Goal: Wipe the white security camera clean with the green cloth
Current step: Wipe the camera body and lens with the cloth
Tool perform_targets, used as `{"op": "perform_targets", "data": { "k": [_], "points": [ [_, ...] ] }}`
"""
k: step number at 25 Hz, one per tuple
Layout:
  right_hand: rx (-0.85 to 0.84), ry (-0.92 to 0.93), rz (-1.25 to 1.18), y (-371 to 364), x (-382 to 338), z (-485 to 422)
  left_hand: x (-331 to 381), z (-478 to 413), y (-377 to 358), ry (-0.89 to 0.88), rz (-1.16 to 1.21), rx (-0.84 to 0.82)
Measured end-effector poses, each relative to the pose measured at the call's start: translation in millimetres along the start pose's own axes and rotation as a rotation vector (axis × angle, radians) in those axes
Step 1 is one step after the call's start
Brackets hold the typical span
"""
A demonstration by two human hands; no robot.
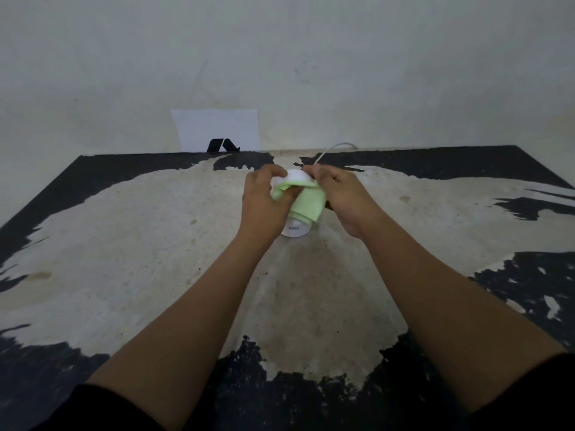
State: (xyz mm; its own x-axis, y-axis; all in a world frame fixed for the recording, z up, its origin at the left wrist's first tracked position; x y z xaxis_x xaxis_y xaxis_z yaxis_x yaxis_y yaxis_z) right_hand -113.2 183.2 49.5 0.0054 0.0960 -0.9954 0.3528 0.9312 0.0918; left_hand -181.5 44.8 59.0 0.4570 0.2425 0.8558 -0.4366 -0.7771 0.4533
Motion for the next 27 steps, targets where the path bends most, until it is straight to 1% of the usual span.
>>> {"op": "perform_targets", "data": {
  "k": [2, 4, 7, 9, 11, 13, 14, 15, 16, 18, 20, 23, 24, 25, 27],
  "points": [
    [0.017, -0.033, -0.092, 5.6, -2.9, 5.1, 11.0, -5.6, 6.6, -0.044, -0.035, -0.023],
    [0.027, 0.044, -0.109, 13.6, -16.1, 8.2, 23.8, -9.2, 14.6, -0.070, 0.032, -0.064],
    [-0.086, 0.132, -0.112, 11.4, -39.2, 8.8, 48.7, -13.0, 22.7, -0.096, 0.229, -0.152],
    [-0.129, 0.141, -0.068, 6.4, -53.1, 4.7, 68.1, -16.9, 26.0, -0.141, 0.278, -0.185],
    [-0.051, 0.162, -0.053, 11.5, -67.5, -1.3, 74.0, -24.0, 29.2, -0.158, 0.286, -0.192],
    [0.134, 0.182, -0.070, 28.8, -77.4, -5.4, 59.9, -30.4, 30.9, -0.102, 0.225, -0.197],
    [0.233, 0.193, -0.028, 37.6, -78.5, -6.2, 48.0, -31.1, 30.0, -0.058, 0.190, -0.210],
    [0.297, 0.197, 0.048, 42.6, -77.0, -6.5, 34.4, -30.7, 26.8, -0.012, 0.157, -0.231],
    [0.306, 0.181, 0.126, 42.3, -72.2, -8.0, 23.3, -28.8, 22.0, 0.026, 0.128, -0.260],
    [0.197, 0.099, 0.242, 26.6, -53.7, -12.0, 4.9, -24.5, 12.8, 0.090, 0.104, -0.300],
    [0.066, 0.065, 0.301, 4.3, -36.0, -11.0, -6.9, -23.2, 9.5, 0.136, 0.157, -0.293],
    [-0.030, 0.159, 0.289, -19.1, -35.8, -2.8, -14.1, -18.9, 6.2, 0.162, 0.217, -0.263],
    [-0.067, 0.161, 0.292, -25.5, -37.5, -3.6, -14.2, -17.4, 5.5, 0.157, 0.230, -0.250],
    [-0.107, 0.133, 0.313, -31.4, -37.7, -7.7, -13.4, -16.3, 5.5, 0.147, 0.244, -0.237],
    [-0.155, -0.018, 0.348, -36.6, -31.4, -20.0, -8.6, -14.8, 6.5, 0.121, 0.250, -0.225]
  ]
}}
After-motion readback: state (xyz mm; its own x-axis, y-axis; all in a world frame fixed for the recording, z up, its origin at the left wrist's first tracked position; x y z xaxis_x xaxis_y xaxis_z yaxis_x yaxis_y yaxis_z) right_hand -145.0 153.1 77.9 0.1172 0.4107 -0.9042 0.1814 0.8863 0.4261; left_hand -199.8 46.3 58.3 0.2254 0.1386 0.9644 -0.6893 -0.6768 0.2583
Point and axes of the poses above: each hand's wrist, its own z-axis away from the middle knuckle, its own y-axis out of the back of the hand, x = y × z, the point moved 8 cm from there along -z, towards the middle knuckle, and after that the axes turned 11 degrees about -x, right-handed, at the moved point
